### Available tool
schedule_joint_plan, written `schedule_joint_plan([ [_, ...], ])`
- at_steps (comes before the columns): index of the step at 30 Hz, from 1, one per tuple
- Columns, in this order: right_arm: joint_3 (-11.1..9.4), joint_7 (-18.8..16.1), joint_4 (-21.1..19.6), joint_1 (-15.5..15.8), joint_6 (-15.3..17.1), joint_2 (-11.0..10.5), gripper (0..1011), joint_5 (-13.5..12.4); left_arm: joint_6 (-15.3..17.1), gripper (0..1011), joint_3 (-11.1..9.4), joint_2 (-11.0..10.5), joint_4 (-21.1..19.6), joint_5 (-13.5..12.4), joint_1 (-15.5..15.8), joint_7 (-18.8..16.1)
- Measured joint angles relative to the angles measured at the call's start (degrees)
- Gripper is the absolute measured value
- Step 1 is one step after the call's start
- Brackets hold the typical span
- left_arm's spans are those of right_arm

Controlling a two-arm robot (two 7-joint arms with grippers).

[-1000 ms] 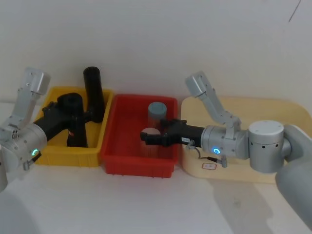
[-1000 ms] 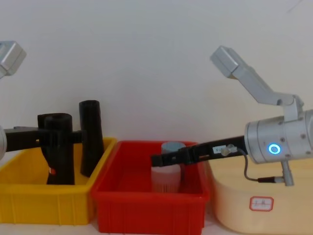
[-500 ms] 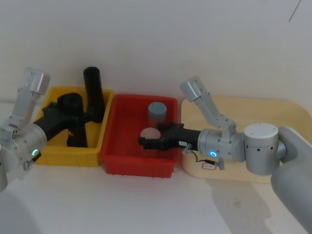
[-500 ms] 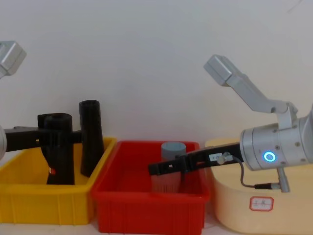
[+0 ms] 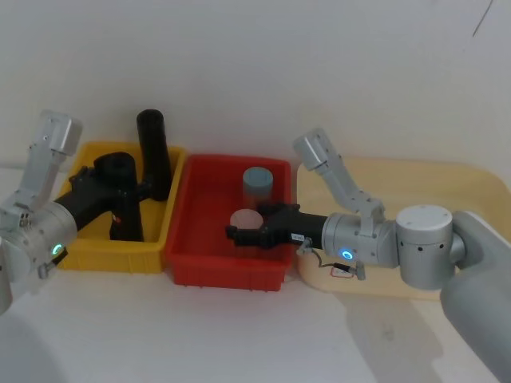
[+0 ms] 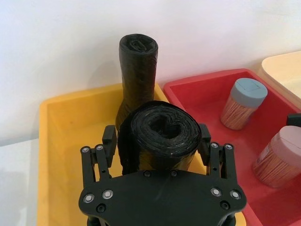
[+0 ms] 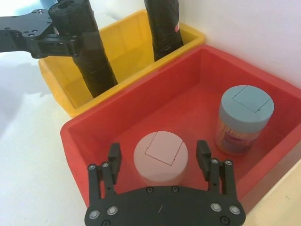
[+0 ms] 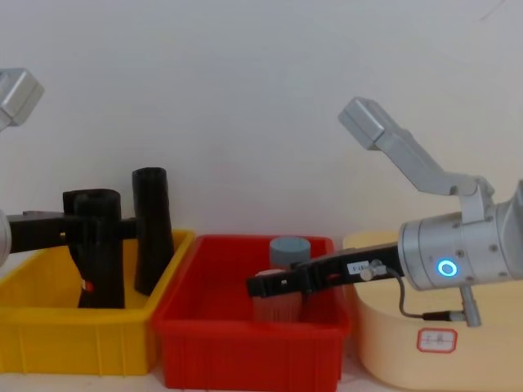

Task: Pick up the garbage bag with the one hand and transfer it to the other hand.

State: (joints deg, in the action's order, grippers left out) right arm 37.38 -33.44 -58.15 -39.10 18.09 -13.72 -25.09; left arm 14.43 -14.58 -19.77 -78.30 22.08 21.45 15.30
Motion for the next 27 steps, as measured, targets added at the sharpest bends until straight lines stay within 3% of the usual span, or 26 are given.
schedule_joint_plan([
  [13,-0.04,0.1,0.32,0.06,-0.36,0.17,660,0.2,0.0,1001,0.0,0.0,0.0,0.0,0.0,0.0],
  [27,-0.03,0.18,0.44,0.07,-0.46,0.25,660,0.27,0.0,1001,0.0,0.0,0.0,0.0,0.0,0.0],
])
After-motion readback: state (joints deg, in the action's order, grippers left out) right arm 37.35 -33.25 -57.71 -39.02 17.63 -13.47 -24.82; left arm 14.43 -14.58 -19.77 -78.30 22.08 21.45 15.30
